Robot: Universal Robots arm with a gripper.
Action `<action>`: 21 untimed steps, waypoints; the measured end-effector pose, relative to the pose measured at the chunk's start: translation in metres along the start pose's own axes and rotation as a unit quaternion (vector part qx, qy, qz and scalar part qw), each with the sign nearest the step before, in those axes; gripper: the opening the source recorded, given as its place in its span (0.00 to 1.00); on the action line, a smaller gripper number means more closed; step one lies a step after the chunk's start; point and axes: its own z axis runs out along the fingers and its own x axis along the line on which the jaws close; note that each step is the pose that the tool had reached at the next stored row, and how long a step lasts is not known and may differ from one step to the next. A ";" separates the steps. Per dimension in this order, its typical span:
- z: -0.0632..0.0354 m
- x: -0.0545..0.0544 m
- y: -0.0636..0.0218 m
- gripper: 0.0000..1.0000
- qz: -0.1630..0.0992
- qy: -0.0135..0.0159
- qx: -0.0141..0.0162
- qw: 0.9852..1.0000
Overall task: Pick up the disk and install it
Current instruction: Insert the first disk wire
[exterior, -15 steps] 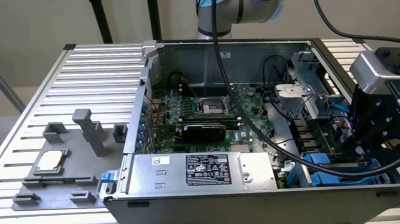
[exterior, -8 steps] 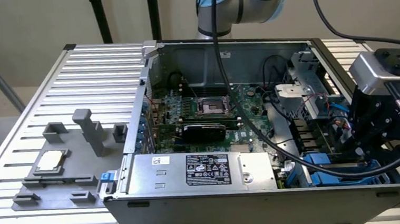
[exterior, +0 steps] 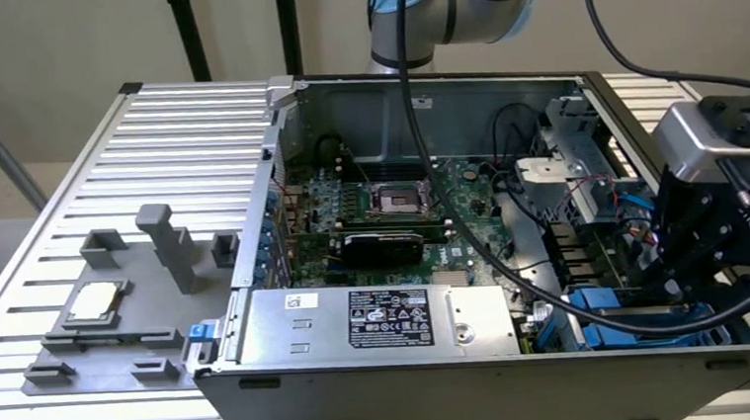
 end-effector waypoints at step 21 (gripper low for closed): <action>-0.0009 -0.002 -0.0003 0.25 0.000 0.000 -0.001 1.000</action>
